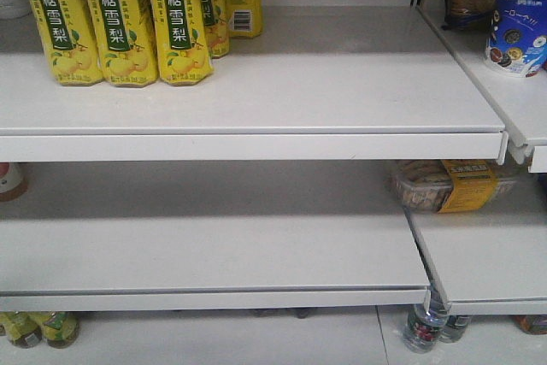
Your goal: Place coke in basket with both arms
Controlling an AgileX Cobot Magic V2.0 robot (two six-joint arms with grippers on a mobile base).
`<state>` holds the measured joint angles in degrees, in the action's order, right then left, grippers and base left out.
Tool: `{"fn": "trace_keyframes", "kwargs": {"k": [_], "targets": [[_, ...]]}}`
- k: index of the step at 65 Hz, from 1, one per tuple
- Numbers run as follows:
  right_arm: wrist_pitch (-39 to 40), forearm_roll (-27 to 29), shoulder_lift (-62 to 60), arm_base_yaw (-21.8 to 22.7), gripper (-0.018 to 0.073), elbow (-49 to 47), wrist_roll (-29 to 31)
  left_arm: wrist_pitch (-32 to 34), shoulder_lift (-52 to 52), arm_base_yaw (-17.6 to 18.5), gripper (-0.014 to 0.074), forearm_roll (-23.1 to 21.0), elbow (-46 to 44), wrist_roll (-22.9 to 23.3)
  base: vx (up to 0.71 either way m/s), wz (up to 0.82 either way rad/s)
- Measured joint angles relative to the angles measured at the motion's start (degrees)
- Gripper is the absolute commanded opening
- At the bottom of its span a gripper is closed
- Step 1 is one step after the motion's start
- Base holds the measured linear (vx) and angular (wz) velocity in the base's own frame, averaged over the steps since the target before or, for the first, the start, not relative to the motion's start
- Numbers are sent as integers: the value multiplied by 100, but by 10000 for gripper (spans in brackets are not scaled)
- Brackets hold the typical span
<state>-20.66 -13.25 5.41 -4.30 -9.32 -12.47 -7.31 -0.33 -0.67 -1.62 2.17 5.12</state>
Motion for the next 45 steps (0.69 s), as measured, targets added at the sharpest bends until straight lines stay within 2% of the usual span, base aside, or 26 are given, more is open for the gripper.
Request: {"fn": "trace_keyframes", "kwargs": {"k": [8,17,30,45], "targets": [[754,100,-168,467,-9,520,0,0,0,0,-6,0,0,0,0,0],[1530,89,-386,599,-9,1036,17,0,0,0,-6,0,0,0,0,0],[1591,146,-571,609,-9,1092,389,5,0,0,-6,0,0,0,0,0],[1586,744,-602,609,-9,1092,1216,5,0,0,-6,0,0,0,0,0]]}}
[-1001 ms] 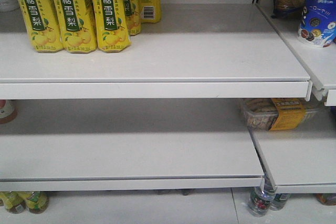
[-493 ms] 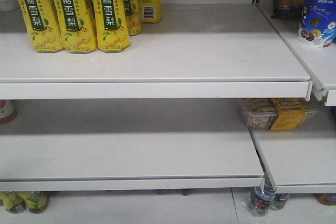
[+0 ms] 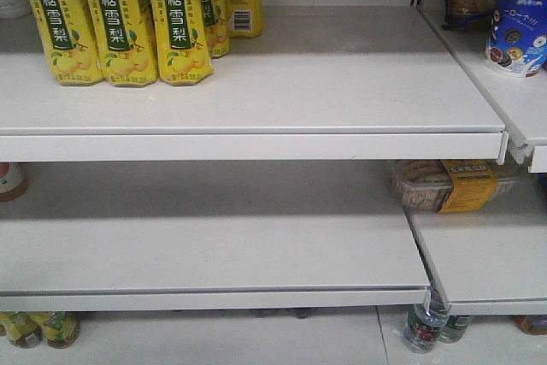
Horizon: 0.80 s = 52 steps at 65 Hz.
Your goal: Place coke in basket with both arms
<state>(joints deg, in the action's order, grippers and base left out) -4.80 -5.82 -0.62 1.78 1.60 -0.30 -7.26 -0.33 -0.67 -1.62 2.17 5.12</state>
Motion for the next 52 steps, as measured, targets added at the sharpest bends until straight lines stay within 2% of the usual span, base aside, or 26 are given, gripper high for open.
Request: {"fn": "trace_keyframes", "kwargs": {"k": [14,52], "targets": [[-6,227,0,0,-9,0,112,1,0,0,-6,0,0,0,0,0],[-6,255,0,0,-9,0,81,1,0,0,-6,0,0,0,0,0]]}}
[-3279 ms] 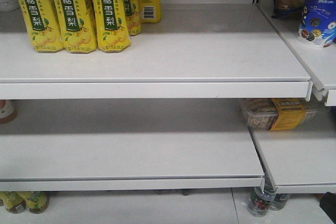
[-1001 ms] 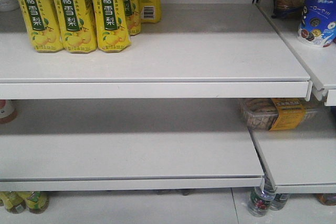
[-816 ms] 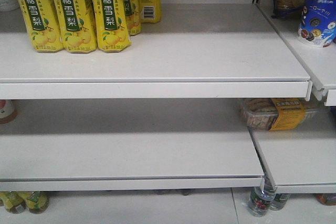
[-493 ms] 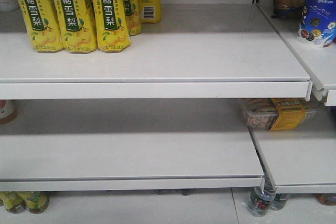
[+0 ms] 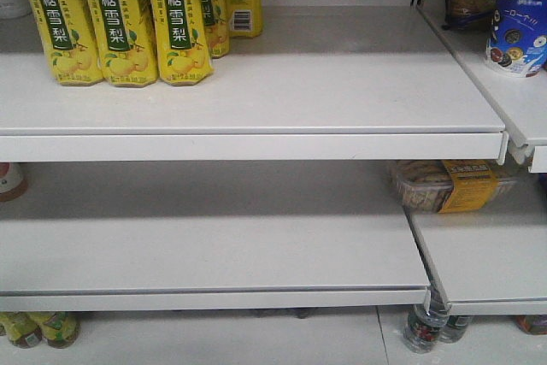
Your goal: Place coke in basket with both arms
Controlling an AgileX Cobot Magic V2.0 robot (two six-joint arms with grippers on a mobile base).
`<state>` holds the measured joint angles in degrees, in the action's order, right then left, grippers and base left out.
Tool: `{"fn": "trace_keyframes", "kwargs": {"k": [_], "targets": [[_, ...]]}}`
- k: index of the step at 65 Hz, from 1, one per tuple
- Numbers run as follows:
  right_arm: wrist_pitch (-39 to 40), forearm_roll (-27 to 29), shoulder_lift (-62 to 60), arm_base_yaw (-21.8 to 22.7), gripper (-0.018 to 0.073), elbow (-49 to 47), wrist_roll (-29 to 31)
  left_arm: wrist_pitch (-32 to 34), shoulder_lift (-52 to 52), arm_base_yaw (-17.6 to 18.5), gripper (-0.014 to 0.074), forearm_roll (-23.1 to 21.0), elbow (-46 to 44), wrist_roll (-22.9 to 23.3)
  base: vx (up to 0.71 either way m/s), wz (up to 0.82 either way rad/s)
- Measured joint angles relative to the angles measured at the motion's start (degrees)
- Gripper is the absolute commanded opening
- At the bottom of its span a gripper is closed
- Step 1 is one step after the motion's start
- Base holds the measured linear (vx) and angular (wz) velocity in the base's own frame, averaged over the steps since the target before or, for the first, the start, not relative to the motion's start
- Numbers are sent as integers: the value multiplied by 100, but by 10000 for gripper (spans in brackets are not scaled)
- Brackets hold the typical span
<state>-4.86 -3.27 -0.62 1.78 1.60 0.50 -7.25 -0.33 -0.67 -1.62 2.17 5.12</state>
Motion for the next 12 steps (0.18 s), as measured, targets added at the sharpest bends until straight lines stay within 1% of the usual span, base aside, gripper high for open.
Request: {"fn": "trace_keyframes", "kwargs": {"k": [12], "targets": [[0,0,0,0,-9,0,0,0,0,0,-6,0,0,0,0,0]]}}
